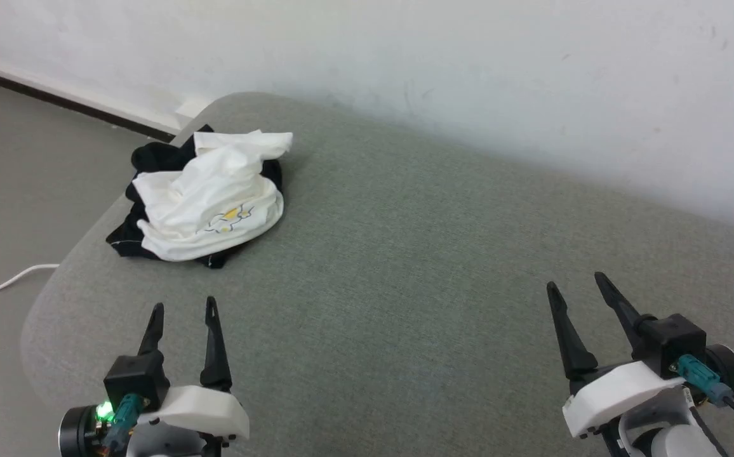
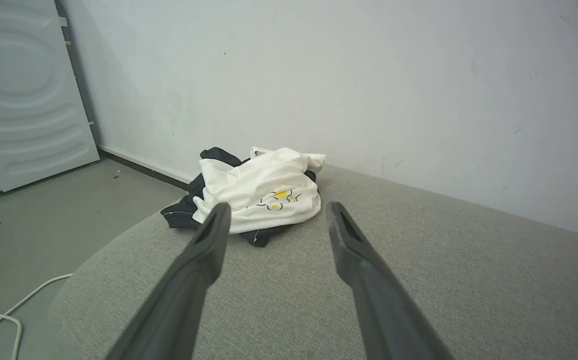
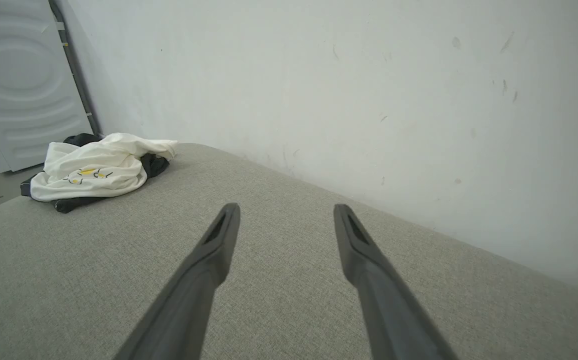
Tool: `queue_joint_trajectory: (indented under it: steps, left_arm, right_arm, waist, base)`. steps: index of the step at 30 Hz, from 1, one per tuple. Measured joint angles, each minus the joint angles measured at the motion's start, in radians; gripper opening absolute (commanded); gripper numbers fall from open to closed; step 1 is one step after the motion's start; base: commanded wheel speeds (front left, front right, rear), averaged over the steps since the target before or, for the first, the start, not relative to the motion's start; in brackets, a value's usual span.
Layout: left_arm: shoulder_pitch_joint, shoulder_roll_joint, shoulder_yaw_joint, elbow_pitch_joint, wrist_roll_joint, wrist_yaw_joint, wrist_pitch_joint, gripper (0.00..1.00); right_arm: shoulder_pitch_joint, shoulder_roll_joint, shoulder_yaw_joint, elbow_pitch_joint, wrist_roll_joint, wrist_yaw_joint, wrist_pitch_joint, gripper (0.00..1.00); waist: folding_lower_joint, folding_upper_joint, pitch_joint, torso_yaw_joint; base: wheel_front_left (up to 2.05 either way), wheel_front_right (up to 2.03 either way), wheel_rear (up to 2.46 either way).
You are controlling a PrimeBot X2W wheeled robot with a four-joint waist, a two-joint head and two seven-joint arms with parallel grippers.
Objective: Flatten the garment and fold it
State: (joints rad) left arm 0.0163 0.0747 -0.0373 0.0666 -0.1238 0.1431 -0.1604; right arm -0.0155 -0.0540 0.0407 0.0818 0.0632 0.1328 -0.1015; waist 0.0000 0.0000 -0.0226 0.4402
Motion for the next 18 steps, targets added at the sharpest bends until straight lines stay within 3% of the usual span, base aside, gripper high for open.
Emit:
queue_joint_trajectory:
  steps: [18]
  left_arm:
    - [0.005, 0.011, -0.011, 0.005, -0.035, 0.039, -0.038, 1.00]
  right_arm:
    - [-0.003, 0.000, 0.010, 0.012, 0.012, 0.000, -0.018, 1.00]
  waist:
    - [0.0000, 0.0000, -0.005, 0.095]
  base:
    - [0.00, 0.00, 0.00]
